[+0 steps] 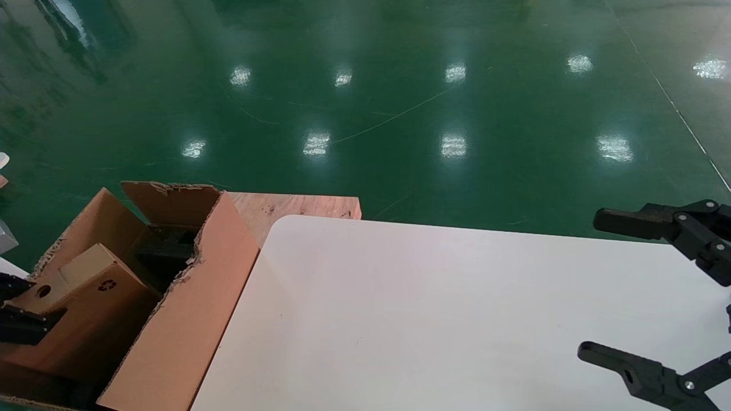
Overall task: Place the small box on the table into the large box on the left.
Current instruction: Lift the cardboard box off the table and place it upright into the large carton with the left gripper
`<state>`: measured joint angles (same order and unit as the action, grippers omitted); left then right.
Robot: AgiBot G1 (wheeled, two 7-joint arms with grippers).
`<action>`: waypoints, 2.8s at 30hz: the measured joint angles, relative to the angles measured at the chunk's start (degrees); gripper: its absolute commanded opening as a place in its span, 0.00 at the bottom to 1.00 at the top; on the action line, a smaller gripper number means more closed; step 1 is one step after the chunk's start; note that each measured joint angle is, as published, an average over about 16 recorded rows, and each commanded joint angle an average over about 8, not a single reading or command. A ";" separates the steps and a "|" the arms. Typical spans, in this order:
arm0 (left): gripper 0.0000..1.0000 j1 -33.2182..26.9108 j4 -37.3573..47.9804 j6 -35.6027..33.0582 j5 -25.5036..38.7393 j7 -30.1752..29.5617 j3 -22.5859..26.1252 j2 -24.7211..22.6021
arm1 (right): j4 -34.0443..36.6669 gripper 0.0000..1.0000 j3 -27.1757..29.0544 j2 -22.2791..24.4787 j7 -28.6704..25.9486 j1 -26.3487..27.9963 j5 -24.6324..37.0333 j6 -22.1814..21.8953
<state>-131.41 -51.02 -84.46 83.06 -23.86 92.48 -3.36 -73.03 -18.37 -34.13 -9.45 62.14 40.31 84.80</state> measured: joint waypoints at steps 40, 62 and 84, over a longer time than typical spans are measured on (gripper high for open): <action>0.00 -3.08 12.31 -3.11 -1.71 7.13 -0.64 -11.44 | 0.00 1.00 -0.07 0.03 0.03 0.02 -0.05 -0.03; 0.00 -2.64 15.02 -1.95 -0.69 8.21 -0.16 -8.34 | 0.00 1.00 -0.10 0.04 0.05 0.02 -0.07 -0.04; 0.00 -2.83 15.99 -0.80 -0.98 3.85 -0.38 -6.03 | 0.00 1.00 -0.14 0.06 0.07 0.03 -0.09 -0.06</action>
<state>-134.24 -35.03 -85.26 82.08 -20.01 92.10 -9.40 -73.03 -18.51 -34.08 -9.38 62.17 40.22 84.74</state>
